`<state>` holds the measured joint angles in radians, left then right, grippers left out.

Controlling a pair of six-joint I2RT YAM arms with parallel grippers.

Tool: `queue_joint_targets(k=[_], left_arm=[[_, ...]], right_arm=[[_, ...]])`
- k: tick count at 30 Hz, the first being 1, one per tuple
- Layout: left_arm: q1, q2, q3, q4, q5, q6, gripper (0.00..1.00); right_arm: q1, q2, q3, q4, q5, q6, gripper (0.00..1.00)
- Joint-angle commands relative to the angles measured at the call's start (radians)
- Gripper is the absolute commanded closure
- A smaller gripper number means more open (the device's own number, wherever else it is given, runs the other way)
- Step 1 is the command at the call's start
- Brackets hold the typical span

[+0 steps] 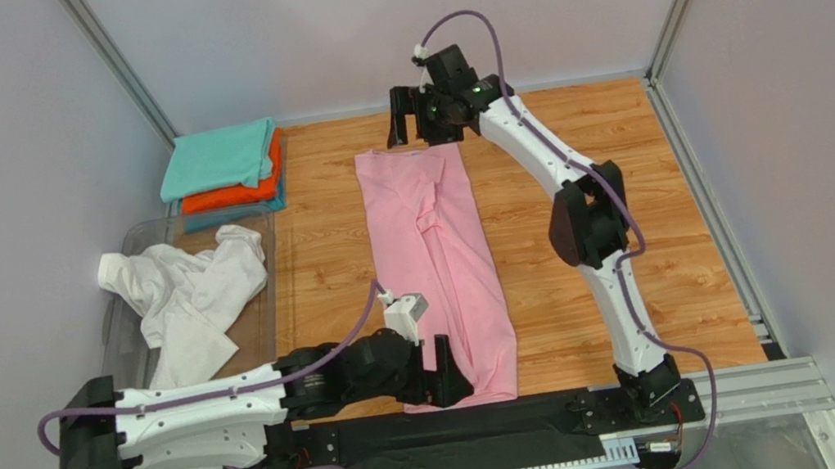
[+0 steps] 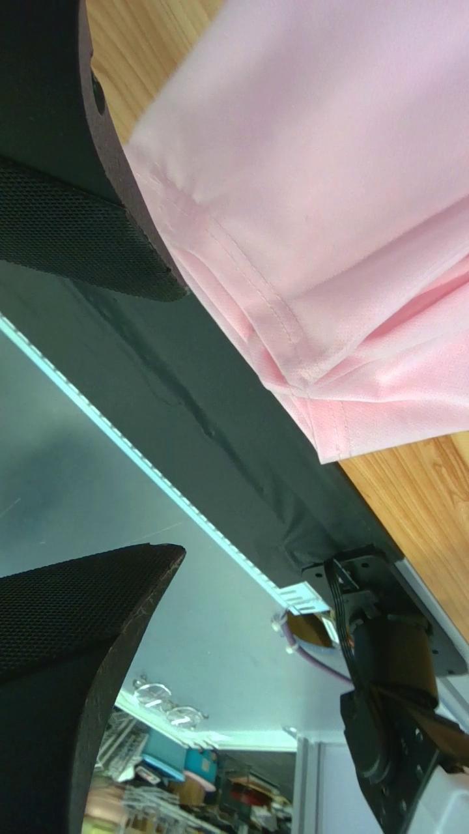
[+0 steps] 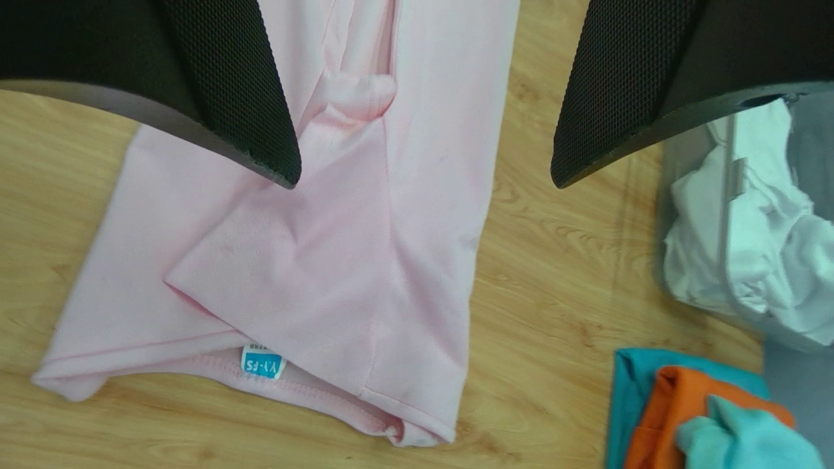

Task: Fold and stack the t-shirts
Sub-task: Fold the tshirt

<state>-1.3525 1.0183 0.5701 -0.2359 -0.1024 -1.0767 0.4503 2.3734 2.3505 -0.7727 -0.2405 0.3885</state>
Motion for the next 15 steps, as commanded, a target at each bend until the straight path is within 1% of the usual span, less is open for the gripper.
queue_joint_targets(k=[1,2,3,5,6,7,8,9,10,12,13,14,15], left_arm=[[-0.005,-0.13,-0.045,-0.178,-0.065,-0.041,0.0],[-0.005,-0.161,-0.061,-0.198,-0.074,-0.066,0.0],[-0.004,-0.231,-0.081,-0.216,-0.086,-0.08,0.0],[-0.004,-0.297,-0.145,-0.253,-0.102,-0.138,0.0],[-0.005,-0.357,-0.166,-0.261,-0.106,-0.149,0.0],[-0.005,-0.385,-0.202,-0.272,-0.106,-0.158,0.0],[-0.005,-0.409,-0.216,-0.276,-0.105,-0.178,0.0],[-0.005,-0.45,-0.229,-0.282,-0.103,-0.183,0.0],[-0.005,-0.466,-0.254,-0.284,-0.106,-0.189,0.0],[-0.005,-0.481,-0.266,-0.286,-0.111,-0.195,0.0],[-0.005,-0.477,-0.269,-0.286,-0.112,-0.196,0.0],[-0.005,-0.468,-0.266,-0.284,-0.112,-0.193,0.0],[-0.005,-0.443,-0.263,-0.287,-0.109,-0.187,0.0]], right_arm=[[0.005,-0.248,-0.133,-0.007,0.055,-0.031,0.0],[0.008,-0.352,-0.198,-0.001,0.125,-0.034,0.0],[0.017,-0.405,-0.352,0.033,0.156,-0.039,0.0],[0.025,-0.518,-0.507,0.073,0.225,-0.027,0.0],[0.031,-0.628,-0.605,0.125,0.227,-0.019,0.0],[0.036,-0.696,-0.77,0.151,0.234,-0.005,0.0],[0.042,-0.753,-0.865,0.171,0.271,0.004,0.0],[0.06,-0.864,-0.94,0.191,0.286,0.032,0.0],[0.074,-0.917,-1.093,0.193,0.332,0.048,0.0],[0.131,-1.015,-1.222,0.2,0.362,0.096,0.01],[0.155,-1.093,-1.29,0.193,0.366,0.142,0.02],[0.216,-1.135,-1.391,0.188,0.381,0.17,0.03],[0.247,-1.166,-1.445,0.167,0.4,0.197,0.03]])
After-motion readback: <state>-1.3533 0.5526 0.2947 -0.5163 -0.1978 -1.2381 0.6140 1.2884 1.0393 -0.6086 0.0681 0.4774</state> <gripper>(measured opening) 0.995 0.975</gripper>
